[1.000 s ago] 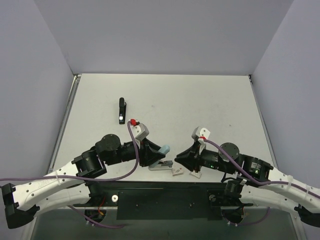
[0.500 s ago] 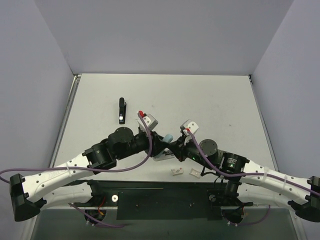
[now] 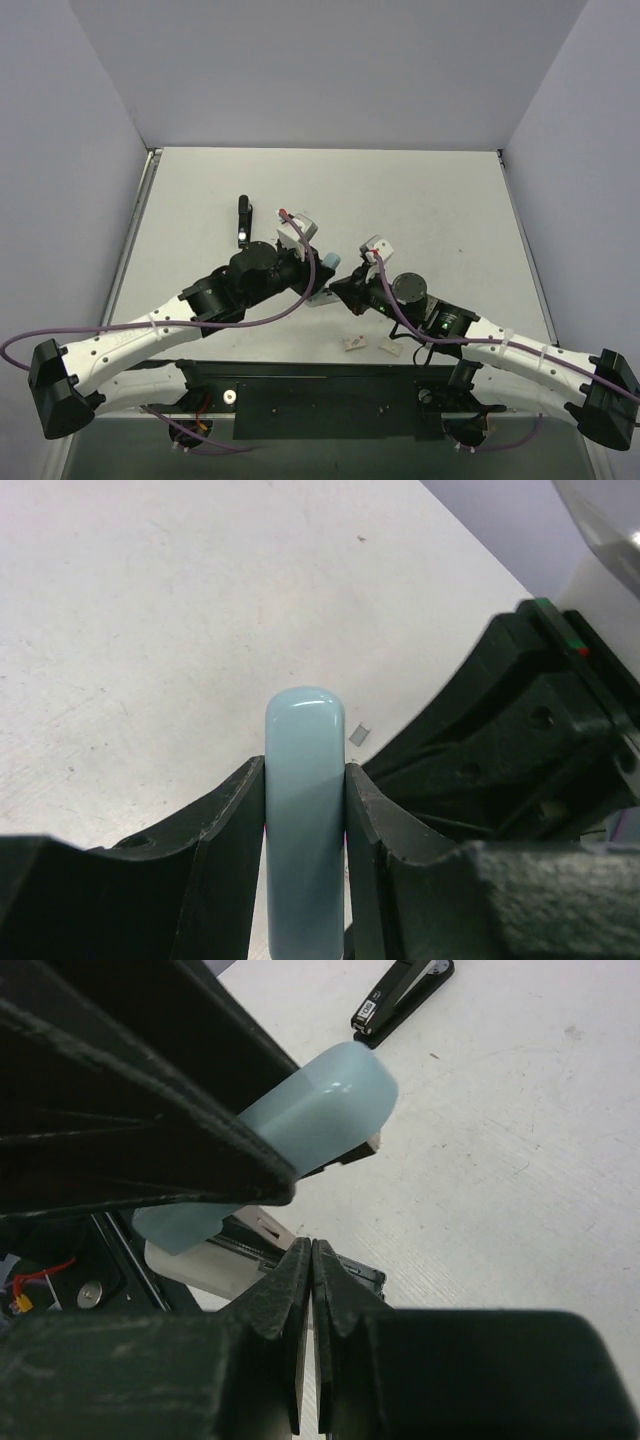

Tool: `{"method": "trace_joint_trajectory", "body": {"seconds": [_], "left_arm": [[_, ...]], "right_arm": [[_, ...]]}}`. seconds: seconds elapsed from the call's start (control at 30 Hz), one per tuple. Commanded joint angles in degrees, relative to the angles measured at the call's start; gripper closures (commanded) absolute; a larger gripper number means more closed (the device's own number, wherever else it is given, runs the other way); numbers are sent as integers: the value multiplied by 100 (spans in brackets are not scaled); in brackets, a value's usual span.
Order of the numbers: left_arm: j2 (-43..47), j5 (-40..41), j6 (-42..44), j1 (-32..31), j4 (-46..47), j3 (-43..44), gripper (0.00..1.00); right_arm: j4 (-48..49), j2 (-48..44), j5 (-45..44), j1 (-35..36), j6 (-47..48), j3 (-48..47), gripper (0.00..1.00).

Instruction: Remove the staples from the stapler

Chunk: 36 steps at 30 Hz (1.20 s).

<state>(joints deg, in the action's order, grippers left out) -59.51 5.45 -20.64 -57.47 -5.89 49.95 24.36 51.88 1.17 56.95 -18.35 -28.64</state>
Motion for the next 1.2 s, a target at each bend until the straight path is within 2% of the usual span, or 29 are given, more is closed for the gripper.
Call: {"method": "trace_joint_trajectory", "body": {"seconds": [0.0,0.17,0.4,0.77,1.17], "left_arm": [[-149,-228,-238,394,887,147,100],[-394,-545,-501,816,1318,93,100],[-694,-783,-511,905,1442,252,100],[-676,-932,-484,948,1345,217,100],[-562,-1090,-599,948,1336,181,100]], "right_arm": [[833,234,471,-61,-107,61,100],[1299,595,551,-122,-266,236,100],[1730,947,727,-263,-310,254,100],[861,69,279,-456,156,140,100],[816,216,314,-887,332,-167,100]]}}
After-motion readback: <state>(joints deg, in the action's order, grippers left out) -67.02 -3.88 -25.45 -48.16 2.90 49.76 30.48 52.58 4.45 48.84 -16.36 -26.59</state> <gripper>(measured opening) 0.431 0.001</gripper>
